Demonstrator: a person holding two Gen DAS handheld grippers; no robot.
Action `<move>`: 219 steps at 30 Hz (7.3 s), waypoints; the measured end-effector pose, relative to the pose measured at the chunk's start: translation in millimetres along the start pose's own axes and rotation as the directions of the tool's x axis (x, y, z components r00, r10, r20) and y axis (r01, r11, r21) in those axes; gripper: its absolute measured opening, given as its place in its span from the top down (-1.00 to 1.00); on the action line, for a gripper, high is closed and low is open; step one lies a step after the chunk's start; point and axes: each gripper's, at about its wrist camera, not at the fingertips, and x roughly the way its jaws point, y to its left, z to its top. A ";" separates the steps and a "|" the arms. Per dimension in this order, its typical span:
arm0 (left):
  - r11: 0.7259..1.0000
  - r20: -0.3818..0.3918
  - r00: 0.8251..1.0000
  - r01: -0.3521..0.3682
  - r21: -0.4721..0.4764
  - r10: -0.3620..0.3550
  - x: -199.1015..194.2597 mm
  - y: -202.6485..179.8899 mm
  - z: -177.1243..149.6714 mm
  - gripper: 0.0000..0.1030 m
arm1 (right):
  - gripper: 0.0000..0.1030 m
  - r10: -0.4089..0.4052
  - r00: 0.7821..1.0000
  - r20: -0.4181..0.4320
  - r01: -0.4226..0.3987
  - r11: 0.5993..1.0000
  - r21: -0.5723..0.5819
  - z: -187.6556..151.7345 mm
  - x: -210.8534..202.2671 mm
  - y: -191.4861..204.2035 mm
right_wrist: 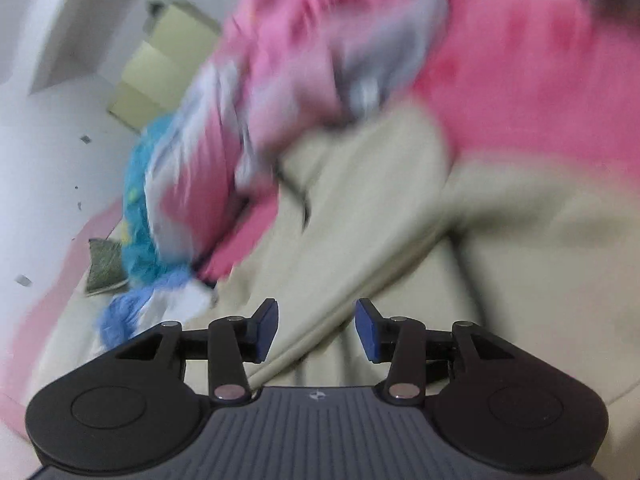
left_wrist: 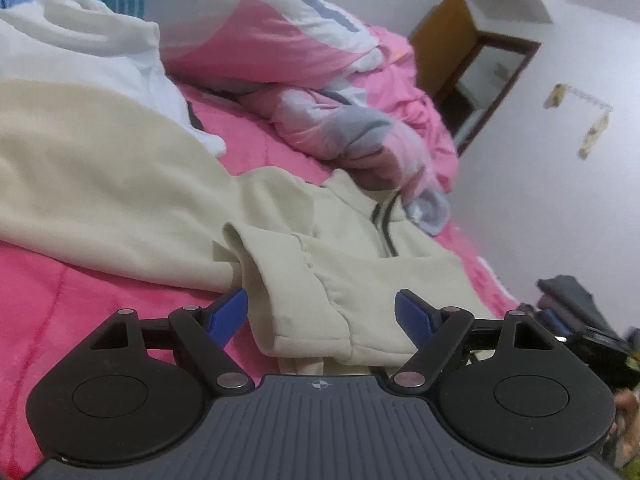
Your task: Fold clothes
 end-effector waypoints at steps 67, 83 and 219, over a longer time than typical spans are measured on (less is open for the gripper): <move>0.950 -0.158 0.987 0.027 0.311 0.023 92.9 -61.2 -17.3 -0.58 | 0.26 -0.240 0.938 0.251 0.248 0.969 0.000 81.0 -23.4 -55.1; 0.956 -0.143 0.990 0.047 0.289 -0.006 91.1 -56.5 -18.8 -0.63 | 0.67 -0.402 0.890 0.216 0.448 0.679 -0.582 100.2 42.0 1.8; 0.894 0.012 0.955 -0.283 0.348 0.297 47.4 -27.0 0.1 0.27 | 0.64 -0.074 0.934 0.349 0.206 0.910 -0.359 84.7 10.4 107.0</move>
